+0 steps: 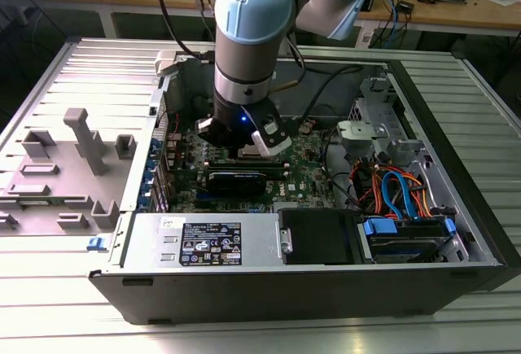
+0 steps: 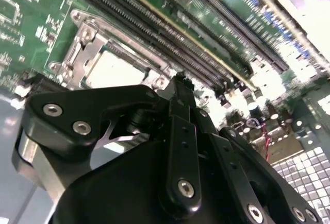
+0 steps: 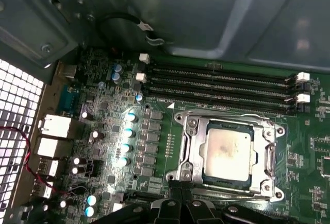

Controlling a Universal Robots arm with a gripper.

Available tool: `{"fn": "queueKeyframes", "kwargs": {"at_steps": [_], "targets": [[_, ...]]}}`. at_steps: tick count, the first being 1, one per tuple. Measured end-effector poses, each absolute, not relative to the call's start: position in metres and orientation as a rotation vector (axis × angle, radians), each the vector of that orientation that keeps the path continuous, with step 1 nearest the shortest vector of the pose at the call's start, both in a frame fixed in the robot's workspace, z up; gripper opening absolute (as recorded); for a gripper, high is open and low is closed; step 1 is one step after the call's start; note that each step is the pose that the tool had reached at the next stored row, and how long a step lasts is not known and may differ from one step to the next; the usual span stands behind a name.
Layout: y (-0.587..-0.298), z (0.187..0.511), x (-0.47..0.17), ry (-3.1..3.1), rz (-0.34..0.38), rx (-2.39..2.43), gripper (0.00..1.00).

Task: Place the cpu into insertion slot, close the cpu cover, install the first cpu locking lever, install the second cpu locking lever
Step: 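Install the second cpu locking lever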

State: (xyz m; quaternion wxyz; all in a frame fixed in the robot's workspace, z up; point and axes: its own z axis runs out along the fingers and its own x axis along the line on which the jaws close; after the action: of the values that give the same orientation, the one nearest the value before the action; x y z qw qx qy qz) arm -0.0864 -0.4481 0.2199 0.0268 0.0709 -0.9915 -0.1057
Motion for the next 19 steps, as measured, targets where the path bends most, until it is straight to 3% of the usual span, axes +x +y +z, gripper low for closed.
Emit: {"fn": "queueKeyframes", "kwargs": {"at_steps": [7, 12, 19], "targets": [[-0.4521, 0.2199, -0.0868, -3.063, -0.328, 0.219, 0.11], [-0.4521, 0.2196, -0.0868, -3.065, -0.274, 0.217, 0.11], [-0.4521, 0.2131, -0.0889, -3.065, -0.271, 0.217, 0.11]]}}
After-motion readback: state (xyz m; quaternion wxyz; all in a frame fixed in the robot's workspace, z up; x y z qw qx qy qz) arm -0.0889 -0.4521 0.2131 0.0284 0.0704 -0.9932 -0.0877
